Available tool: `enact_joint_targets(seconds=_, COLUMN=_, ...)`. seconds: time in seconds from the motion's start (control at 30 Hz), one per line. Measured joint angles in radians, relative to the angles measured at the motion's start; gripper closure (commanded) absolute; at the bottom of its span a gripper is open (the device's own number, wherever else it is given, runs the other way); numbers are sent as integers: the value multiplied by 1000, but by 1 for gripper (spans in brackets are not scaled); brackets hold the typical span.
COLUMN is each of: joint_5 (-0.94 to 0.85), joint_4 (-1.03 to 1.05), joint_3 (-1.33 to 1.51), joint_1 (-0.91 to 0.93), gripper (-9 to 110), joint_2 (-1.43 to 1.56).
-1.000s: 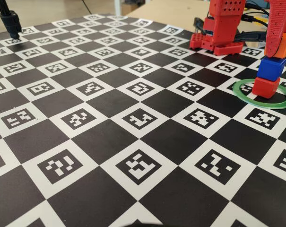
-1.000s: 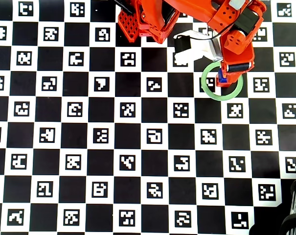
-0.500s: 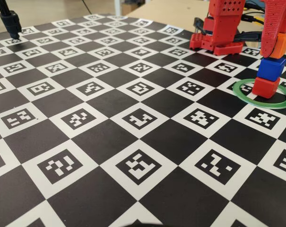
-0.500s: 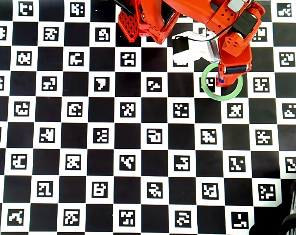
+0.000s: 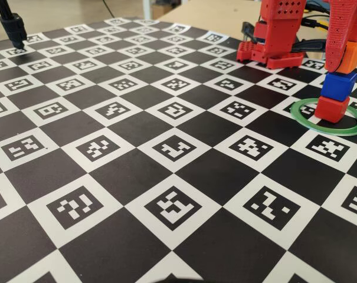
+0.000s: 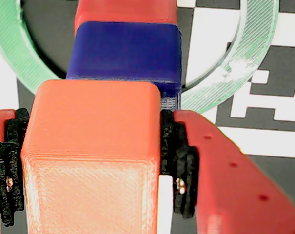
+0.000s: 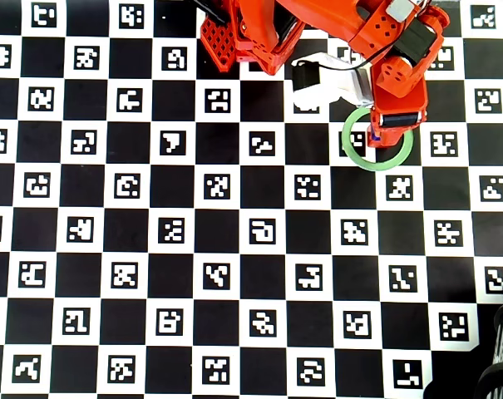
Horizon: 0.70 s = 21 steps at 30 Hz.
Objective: Grab the red cube then put it in the green circle then put the blue cube on top and finally the orange cube on top
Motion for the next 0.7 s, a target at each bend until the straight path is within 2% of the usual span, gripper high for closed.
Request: enact_joint_targets(seconds=0.7, joint_5=3, joint_4=-2, joint_3=11, joint_1=-21, gripper=96, joint_2=0)
